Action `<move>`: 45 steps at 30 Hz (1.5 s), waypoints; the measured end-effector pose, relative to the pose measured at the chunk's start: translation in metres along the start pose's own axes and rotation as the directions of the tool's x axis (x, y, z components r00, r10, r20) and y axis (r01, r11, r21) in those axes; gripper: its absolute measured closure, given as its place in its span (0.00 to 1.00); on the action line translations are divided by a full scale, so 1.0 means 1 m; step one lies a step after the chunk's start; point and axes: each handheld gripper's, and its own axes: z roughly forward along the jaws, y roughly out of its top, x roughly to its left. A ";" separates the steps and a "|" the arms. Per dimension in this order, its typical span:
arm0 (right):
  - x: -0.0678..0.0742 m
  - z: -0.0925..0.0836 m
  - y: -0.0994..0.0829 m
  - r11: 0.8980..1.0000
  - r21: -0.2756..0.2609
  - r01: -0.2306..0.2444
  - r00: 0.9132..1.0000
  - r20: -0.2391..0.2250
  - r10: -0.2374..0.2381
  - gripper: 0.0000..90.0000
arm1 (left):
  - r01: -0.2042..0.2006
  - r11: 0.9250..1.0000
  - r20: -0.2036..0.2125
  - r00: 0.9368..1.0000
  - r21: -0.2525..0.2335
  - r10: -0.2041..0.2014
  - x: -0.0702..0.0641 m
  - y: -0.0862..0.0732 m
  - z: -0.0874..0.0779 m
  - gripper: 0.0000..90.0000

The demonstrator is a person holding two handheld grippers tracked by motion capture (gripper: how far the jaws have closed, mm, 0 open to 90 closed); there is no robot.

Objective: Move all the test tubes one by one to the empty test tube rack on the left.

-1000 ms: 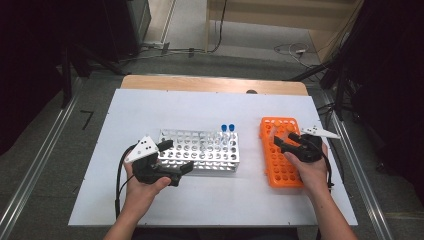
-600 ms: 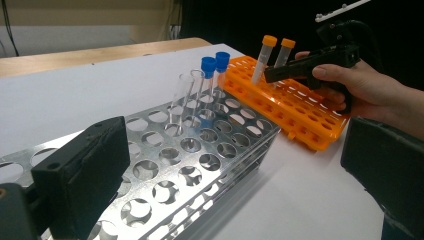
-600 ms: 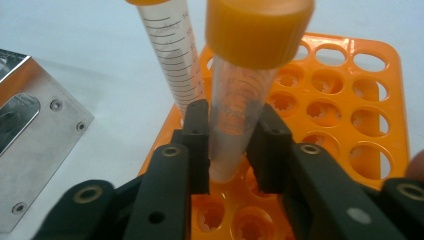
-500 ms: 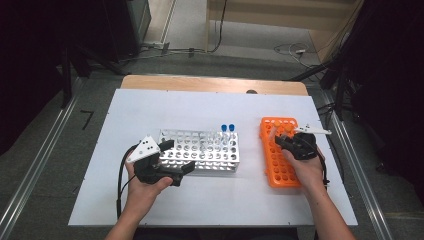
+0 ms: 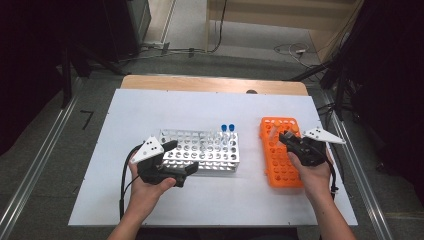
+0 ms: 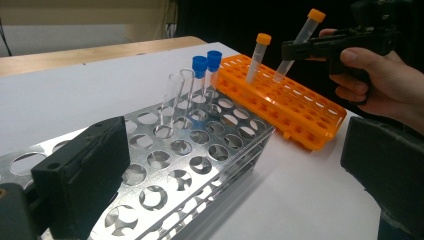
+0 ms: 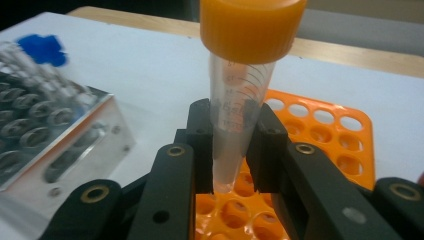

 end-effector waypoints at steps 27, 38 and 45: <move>0.090 -0.027 -0.022 0.990 -0.006 0.139 0.936 -0.325 -0.133 0.80 | -0.044 0.999 0.076 0.996 0.015 0.043 -0.025 0.001 0.008 0.00; 0.116 -0.025 -0.025 0.982 -0.024 0.188 0.897 -0.403 -0.182 0.80 | -0.056 0.998 0.104 0.993 0.021 0.053 -0.033 0.002 0.012 0.01; 0.133 -0.021 -0.028 0.975 -0.018 0.221 0.873 -0.441 -0.206 0.80 | -0.060 0.998 0.128 0.990 0.013 0.058 -0.038 0.003 0.014 0.05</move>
